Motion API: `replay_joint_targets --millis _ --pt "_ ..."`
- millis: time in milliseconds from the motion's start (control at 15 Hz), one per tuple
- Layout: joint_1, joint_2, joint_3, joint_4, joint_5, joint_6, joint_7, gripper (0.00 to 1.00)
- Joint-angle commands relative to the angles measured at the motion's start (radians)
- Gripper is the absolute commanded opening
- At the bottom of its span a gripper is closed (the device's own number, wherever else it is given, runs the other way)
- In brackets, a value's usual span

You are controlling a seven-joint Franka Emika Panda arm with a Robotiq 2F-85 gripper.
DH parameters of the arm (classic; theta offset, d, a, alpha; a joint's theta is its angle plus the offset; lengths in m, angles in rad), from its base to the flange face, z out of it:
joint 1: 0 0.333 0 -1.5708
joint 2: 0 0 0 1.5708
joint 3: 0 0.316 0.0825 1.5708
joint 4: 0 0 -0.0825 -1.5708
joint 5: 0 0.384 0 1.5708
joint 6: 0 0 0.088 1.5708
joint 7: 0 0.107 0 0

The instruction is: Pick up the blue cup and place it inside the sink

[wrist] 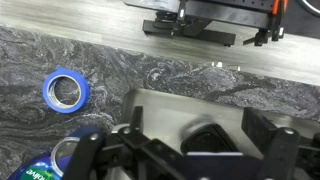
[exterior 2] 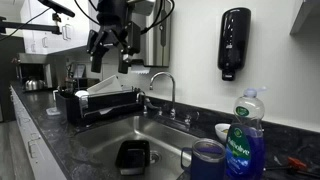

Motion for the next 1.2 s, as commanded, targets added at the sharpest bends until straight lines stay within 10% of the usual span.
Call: replay_joint_targets --millis 0,533,1133 --pt "-0.007 0.001 0.006 0.001 0.002 -0.001 -0.002 1.0" --pt "-0.008 0.056 0.003 0.029 0.035 0.001 0.038 1.0" --pt "-0.05 0.352 0.009 0.084 0.236 0.325 0.435 1.0"
